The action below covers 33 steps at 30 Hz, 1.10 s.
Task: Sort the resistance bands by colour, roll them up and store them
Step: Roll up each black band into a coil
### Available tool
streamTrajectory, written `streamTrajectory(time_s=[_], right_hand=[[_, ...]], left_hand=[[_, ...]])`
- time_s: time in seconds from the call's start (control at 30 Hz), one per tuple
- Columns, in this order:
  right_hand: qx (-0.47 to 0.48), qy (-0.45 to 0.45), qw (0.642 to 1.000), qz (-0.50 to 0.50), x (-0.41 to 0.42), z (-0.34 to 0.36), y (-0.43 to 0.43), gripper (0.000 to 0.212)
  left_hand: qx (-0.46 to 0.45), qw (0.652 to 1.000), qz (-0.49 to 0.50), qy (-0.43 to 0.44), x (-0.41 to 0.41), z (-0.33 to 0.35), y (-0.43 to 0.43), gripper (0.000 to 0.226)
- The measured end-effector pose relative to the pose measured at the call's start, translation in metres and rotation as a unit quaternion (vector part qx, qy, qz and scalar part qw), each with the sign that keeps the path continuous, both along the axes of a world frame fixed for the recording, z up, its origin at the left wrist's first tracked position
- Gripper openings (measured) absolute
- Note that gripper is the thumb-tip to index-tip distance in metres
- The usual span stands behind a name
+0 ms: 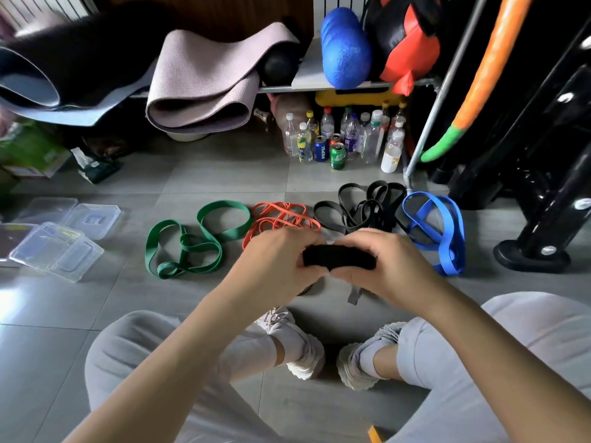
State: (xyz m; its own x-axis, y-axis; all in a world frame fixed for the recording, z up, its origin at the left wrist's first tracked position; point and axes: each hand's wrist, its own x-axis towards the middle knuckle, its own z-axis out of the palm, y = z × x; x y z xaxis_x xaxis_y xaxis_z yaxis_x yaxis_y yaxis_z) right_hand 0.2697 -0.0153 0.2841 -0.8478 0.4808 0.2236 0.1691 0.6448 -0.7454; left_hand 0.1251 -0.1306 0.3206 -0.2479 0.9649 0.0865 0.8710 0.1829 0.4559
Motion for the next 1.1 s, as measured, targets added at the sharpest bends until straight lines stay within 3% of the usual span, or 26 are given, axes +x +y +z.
streamTrajectory(time_s=[0.1, 0.17, 0.23, 0.3, 0.37, 0.4, 0.43, 0.47, 0.53, 0.57, 0.63, 0.7, 0.77, 0.93, 1.1], right_hand=[[-0.027, -0.005, 1.000, -0.005, 0.003, -0.007, 0.005, 0.035], [-0.083, 0.003, 0.997, -0.004, 0.005, -0.013, 0.007, 0.030], [-0.186, 0.043, 0.982, 0.004, 0.004, -0.014, 0.005, 0.032], [-0.259, 0.108, 0.960, 0.020, 0.000, -0.014, 0.002, 0.034], [-0.293, 0.160, 0.942, 0.018, -0.005, -0.014, -0.002, 0.033], [-0.301, 0.171, 0.938, 0.009, -0.007, -0.014, -0.003, 0.032], [-0.300, 0.170, 0.939, -0.004, -0.007, -0.014, -0.003, 0.032], [-0.292, 0.159, 0.943, -0.016, -0.007, -0.015, -0.002, 0.032], [-0.259, 0.122, 0.958, -0.027, -0.005, -0.017, 0.002, 0.034], [-0.231, 0.093, 0.968, -0.022, -0.003, -0.016, 0.004, 0.037], [-0.158, 0.031, 0.987, 0.004, -0.002, -0.015, 0.008, 0.042], [-0.093, 0.002, 0.995, 0.023, -0.002, -0.012, 0.008, 0.042], [-0.053, -0.009, 0.998, 0.024, -0.002, -0.009, 0.009, 0.036], [-0.001, -0.026, 0.999, 0.031, 0.000, -0.008, 0.011, 0.033], [0.000, -0.016, 1.000, 0.024, 0.002, -0.008, 0.012, 0.034]], left_hand=[[0.058, 0.991, 0.037, -0.118, 0.000, -0.002, -0.003, 0.024], [0.081, 0.965, 0.050, -0.244, -0.001, -0.004, -0.004, 0.035], [0.125, 0.900, 0.042, -0.415, -0.002, -0.009, -0.004, 0.032], [0.152, 0.811, 0.042, -0.564, 0.002, -0.019, -0.004, 0.026], [0.156, 0.723, 0.065, -0.670, 0.006, -0.027, -0.002, 0.026], [0.154, 0.700, 0.076, -0.693, 0.006, -0.031, -0.001, 0.028], [0.147, 0.703, 0.083, -0.691, 0.006, -0.033, 0.001, 0.029], [0.134, 0.746, 0.089, -0.646, 0.004, -0.033, 0.002, 0.029], [0.097, 0.881, 0.094, -0.454, -0.002, -0.028, 0.002, 0.035], [0.082, 0.930, 0.086, -0.349, -0.005, -0.023, 0.002, 0.042], [0.059, 0.981, 0.025, -0.185, -0.010, -0.011, 0.003, 0.044], [0.033, 0.996, -0.048, -0.063, -0.011, -0.002, 0.005, 0.030], [0.015, 0.998, -0.067, -0.009, -0.010, 0.000, 0.007, 0.025], [-0.003, 0.995, -0.097, 0.012, -0.006, -0.008, 0.007, 0.034], [0.020, 0.995, -0.043, -0.083, -0.006, -0.014, 0.005, 0.029]])
